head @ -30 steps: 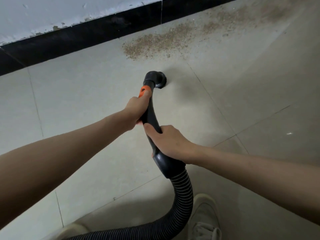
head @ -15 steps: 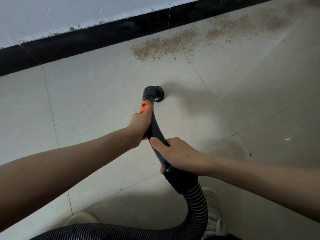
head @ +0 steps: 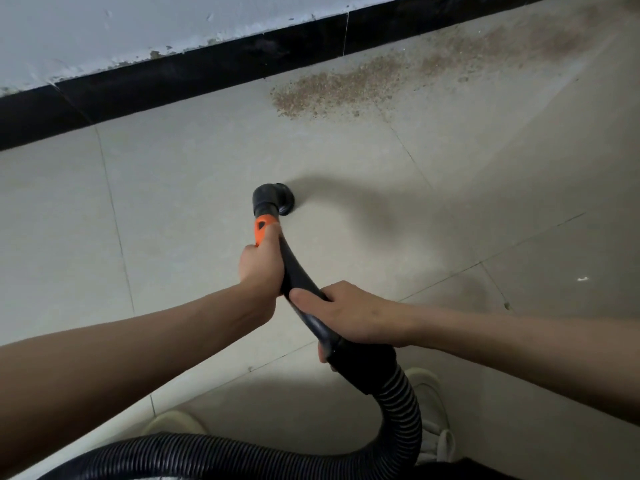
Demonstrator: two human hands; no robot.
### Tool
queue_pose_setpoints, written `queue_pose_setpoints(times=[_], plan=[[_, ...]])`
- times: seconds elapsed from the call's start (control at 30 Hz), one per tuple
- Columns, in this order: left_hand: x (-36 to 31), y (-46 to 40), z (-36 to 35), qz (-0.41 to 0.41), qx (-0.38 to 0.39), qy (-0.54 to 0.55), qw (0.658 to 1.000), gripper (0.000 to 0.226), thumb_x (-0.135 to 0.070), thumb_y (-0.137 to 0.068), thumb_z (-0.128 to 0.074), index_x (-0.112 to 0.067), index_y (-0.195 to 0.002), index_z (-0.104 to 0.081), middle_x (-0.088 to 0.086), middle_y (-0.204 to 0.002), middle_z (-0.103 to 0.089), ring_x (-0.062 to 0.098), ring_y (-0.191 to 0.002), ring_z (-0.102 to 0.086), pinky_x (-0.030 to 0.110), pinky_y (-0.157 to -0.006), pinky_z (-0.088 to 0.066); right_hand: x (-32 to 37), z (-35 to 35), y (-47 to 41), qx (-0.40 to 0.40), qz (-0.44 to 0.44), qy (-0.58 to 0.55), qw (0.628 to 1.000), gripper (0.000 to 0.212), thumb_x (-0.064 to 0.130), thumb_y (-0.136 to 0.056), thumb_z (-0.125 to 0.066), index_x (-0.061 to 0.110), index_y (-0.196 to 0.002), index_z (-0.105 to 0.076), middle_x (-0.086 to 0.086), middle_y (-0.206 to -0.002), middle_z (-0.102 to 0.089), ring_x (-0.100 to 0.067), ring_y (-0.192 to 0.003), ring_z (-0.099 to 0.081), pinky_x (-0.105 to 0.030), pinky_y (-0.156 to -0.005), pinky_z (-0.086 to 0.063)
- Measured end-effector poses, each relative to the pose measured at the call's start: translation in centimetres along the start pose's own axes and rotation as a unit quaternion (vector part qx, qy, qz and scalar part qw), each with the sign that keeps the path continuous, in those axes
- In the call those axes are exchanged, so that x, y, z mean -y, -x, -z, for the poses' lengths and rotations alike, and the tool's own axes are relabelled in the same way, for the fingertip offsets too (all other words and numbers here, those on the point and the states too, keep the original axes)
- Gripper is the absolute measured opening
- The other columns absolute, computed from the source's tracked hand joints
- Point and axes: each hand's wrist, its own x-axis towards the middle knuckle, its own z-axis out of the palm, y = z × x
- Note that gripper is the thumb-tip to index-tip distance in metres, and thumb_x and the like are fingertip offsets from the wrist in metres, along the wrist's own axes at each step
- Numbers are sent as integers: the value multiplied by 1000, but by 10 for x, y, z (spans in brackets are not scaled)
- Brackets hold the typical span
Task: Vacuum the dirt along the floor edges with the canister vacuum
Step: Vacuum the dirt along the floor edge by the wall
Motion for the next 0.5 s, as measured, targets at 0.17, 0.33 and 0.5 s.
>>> queue_pose_setpoints(times=[0.17,0.33,0.5], plan=[[9,5,21,38,15,68,997,41,-46,-89,-51,-12,-111,-50,4,-86,-53,19,-73,-55,29,-56,-42,7,-9,3,49,0,7,999,60,59,-97,-37,5,-81,-56,-15,-74,-63,-25,-65,-61,-42,-81,-58],[-10,5,8,40,98,56,993,45,-50,-91,-50,-12,-115,-48,4,-85,-51,18,-70,-54,27,-54,-43,7,-10,0,-37,2,11,999,55,59,-97,-39,11,-75,-54,-15,-80,-73,-27,-73,-67,-41,-85,-56],[-31,7,-20,46,185,27,981,51,-53,-89,-53,-8,-112,-49,8,-83,-53,23,-71,-56,31,-62,-50,2,-3,-5,-112,-22,-41,993,52,59,-94,-41,11,-80,-54,-20,-91,-71,-36,-85,-69,-48,-89,-55]])
